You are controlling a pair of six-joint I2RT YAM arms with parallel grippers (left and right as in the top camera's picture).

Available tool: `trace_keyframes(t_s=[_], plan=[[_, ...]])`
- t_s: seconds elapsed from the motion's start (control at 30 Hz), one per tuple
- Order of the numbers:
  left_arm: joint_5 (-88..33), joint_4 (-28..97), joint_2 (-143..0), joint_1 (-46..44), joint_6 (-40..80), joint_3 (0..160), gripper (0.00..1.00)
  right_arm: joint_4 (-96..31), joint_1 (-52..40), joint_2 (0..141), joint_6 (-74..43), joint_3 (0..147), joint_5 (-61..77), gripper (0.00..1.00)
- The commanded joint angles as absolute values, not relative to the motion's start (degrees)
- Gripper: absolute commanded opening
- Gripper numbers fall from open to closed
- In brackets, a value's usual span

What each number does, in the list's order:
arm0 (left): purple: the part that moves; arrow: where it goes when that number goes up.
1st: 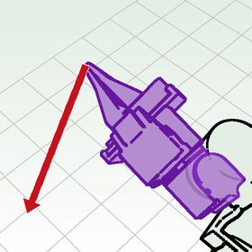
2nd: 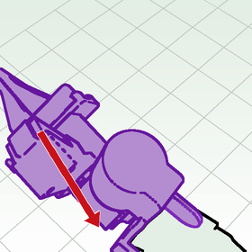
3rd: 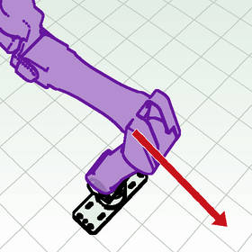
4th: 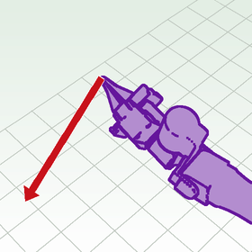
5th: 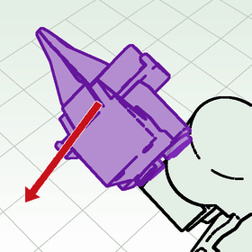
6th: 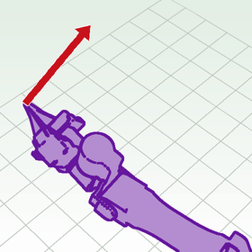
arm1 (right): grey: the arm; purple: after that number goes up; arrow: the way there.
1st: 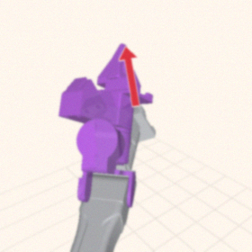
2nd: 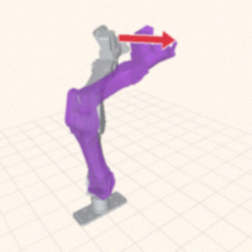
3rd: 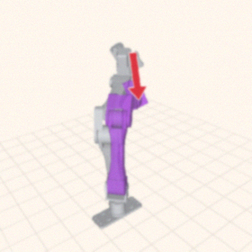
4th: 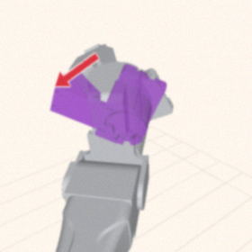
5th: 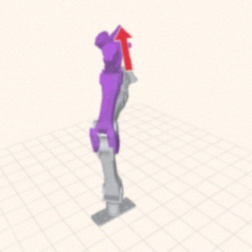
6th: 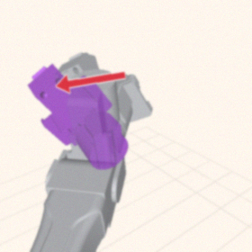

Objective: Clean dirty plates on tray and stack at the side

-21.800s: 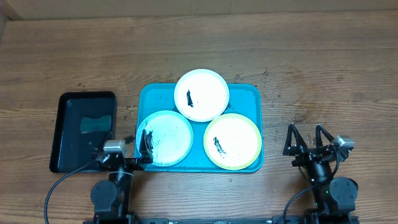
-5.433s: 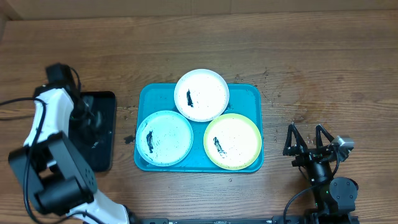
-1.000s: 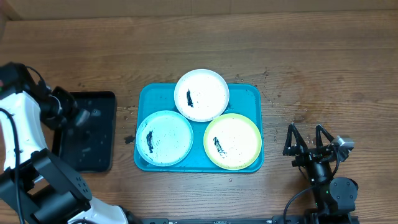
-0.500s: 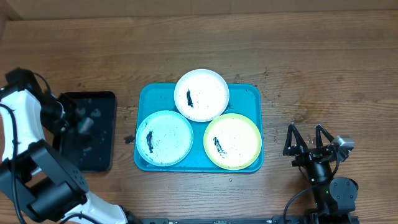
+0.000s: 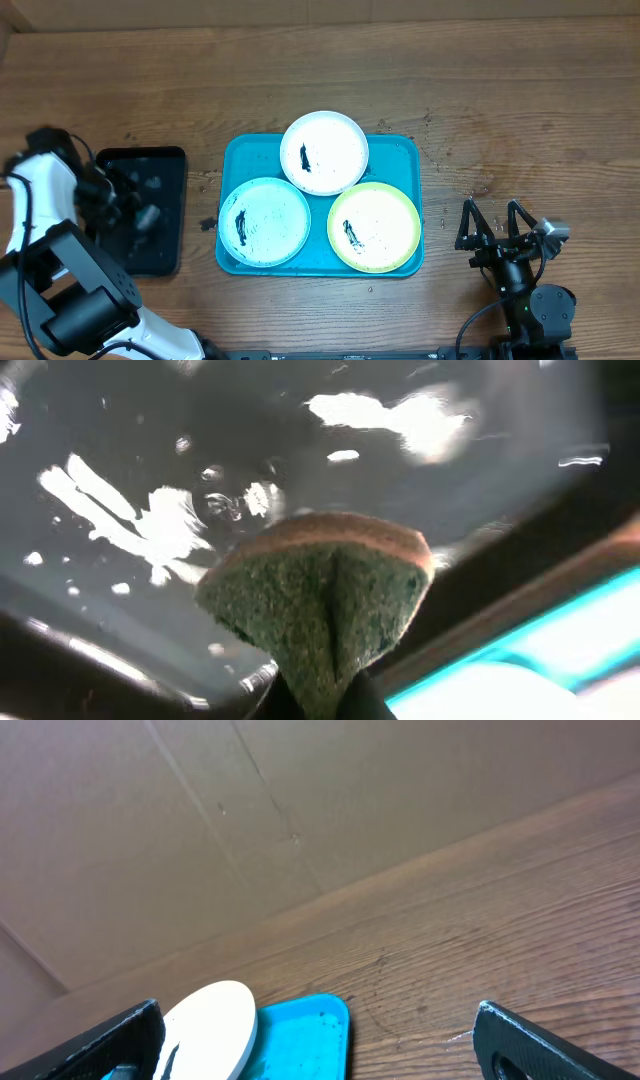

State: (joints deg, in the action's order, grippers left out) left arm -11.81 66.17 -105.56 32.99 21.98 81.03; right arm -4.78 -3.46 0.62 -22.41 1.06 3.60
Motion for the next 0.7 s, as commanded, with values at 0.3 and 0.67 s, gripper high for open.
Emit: trace_keyframes(t_s=[0.3, 0.67], plan=[[-25.32, 82.70, -94.17, 22.76, 14.31, 95.85, 0.04, -4.64, -3.79, 0.16, -22.06, 0.47, 3.05, 1.00], [-24.88, 70.81, -94.39, -1.83, 11.31, 72.62, 0.04, -4.64, -3.79, 0.16, -22.06, 0.47, 3.05, 1.00]])
